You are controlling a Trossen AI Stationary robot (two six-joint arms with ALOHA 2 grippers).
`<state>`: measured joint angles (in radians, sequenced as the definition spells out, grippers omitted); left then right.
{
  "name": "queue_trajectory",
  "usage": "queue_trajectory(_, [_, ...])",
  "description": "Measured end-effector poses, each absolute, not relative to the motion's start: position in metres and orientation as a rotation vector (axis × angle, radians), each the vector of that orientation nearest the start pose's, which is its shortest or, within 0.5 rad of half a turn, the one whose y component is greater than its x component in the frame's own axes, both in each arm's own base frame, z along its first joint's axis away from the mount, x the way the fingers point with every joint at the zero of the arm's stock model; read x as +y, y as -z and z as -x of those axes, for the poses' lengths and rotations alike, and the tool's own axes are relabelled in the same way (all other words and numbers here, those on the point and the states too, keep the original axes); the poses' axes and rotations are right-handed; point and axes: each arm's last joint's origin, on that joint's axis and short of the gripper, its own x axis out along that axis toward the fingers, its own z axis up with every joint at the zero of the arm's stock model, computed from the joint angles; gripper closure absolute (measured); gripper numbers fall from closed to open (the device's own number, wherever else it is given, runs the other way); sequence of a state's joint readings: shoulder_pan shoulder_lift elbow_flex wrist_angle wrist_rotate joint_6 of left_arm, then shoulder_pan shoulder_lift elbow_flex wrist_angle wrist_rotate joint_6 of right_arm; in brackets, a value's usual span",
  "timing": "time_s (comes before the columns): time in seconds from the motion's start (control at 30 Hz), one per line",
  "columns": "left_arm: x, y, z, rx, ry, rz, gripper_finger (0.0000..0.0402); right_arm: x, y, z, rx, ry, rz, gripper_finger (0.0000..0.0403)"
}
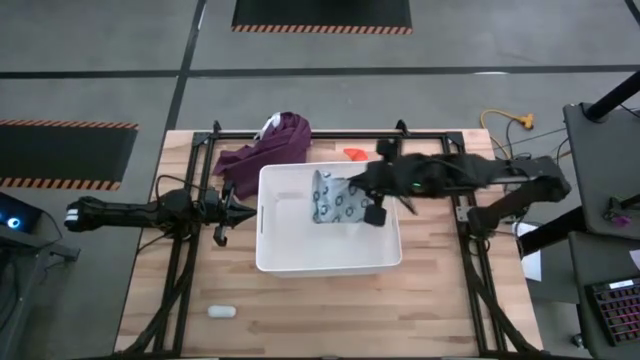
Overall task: Pick & place medical supplies in basket/bin
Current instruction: Put the light blue mailer bag into the white bin
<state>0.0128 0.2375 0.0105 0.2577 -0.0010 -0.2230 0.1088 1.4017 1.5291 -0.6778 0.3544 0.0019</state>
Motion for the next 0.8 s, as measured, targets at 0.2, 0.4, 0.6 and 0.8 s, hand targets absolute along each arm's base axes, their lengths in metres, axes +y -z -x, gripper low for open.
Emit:
queue_trajectory(0.2, [0.001, -0.171, -0.113, -0.025, -0.011, 0.223, 0.0402, -0.005, -0.369, -0.320, 0.739, 0.233, 0.302, 0.0395])
queue_trajectory(0.4, [0.001, -0.171, -0.113, -0.021, -0.011, 0.223, 0.0402, -0.014, -0.345, -0.339, 0.831, 0.218, 0.379, 0.0394])
queue_trajectory(0.6, [0.001, -0.171, -0.113, -0.021, -0.011, 0.223, 0.0402, -0.015, -0.328, -0.348, 0.913, 0.222, 0.425, 0.0394])
queue_trajectory(0.8, [0.001, -0.171, -0.113, -0.020, -0.011, 0.223, 0.0402, -0.023, -0.314, -0.351, 1.007, 0.307, 0.445, 0.0394])
